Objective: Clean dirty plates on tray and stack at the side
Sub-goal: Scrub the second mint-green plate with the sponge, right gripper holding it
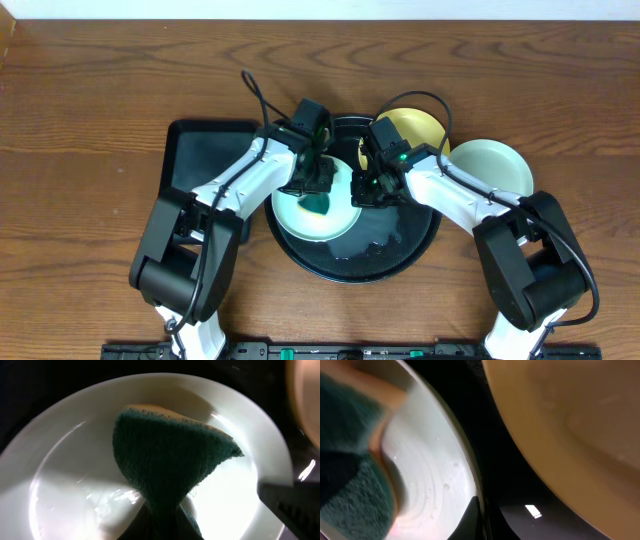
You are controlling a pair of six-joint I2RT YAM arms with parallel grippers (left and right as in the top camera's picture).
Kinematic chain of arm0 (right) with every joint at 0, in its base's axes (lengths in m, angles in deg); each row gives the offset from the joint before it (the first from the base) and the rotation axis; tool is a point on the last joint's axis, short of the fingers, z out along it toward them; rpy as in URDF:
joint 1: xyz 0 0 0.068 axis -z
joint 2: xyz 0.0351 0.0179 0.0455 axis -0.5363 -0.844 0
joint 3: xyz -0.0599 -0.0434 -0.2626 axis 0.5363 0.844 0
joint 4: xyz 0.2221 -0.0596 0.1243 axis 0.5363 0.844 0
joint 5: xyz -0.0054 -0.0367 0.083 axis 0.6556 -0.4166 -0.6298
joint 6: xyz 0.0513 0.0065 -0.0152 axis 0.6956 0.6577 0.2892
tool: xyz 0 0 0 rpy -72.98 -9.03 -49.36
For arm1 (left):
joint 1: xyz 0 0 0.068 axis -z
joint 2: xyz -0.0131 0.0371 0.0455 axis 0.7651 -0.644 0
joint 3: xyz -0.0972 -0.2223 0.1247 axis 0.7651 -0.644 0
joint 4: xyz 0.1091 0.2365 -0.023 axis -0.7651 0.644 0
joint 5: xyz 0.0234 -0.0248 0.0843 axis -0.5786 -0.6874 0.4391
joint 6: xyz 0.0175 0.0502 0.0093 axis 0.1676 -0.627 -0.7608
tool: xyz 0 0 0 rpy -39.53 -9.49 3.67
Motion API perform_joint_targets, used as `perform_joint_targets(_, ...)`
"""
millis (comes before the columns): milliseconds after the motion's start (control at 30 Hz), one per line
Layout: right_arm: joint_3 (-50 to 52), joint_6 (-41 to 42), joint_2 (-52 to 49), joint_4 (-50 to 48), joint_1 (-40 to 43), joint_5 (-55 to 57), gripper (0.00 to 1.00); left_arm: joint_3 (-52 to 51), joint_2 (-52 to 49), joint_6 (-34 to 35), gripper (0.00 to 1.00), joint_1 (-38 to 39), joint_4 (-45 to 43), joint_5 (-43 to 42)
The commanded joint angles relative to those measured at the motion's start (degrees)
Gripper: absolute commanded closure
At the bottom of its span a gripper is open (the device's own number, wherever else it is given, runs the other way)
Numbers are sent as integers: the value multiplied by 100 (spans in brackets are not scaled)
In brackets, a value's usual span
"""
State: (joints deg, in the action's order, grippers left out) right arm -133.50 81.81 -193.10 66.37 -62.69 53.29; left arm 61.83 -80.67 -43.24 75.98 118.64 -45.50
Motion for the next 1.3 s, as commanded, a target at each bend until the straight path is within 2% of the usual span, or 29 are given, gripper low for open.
perform_joint_targets(0, -59, -20, -76, 33, -17, 85, 99, 109, -44, -404, 93, 26, -52, 144)
perform_joint_targets(100, -59, -22, -76, 33, -17, 85, 99, 109, -44, 603, 92, -2, -15, 1314)
perform_joint_targets(167, -59, -22, -76, 35, -17, 85, 99, 109, -44, 1534, 93, -28, 116, 2096)
perform_joint_targets(267, -59, -20, -76, 35, -17, 85, 99, 109, -44, 2546, 92, -44, 463, 2356)
perform_joint_targets(367, -59, -22, -76, 33, -17, 87, 99, 109, -44, 3185, 93, -9, 883, 2251)
perform_joint_targets(467, -59, -20, -76, 33, -17, 85, 99, 109, -44, 3106, 93, 55, 1193, 1768)
perform_joint_targets(667, -59, -28, -76, 37, -15, 87, 99, 109, -44, 1355, 93, 184, 1257, -463)
perform_joint_targets(767, -59, -26, -76, 44, -11, 85, 99, 109, -44, 772, 92, 282, 1102, -870)
perform_joint_targets(933, -59, -26, -76, 50, -11, 85, 99, 109, -44, 861, 92, 393, 595, -391)
perform_joint_targets(1133, -59, -22, -76, 48, -11, 85, 99, 109, -44, 1880, 93, 363, 315, 1543)
perform_joint_targets(1267, -59, -44, -76, 52, -11, 85, 99, 111, -42, 2367, 93, 278, 415, 2358)
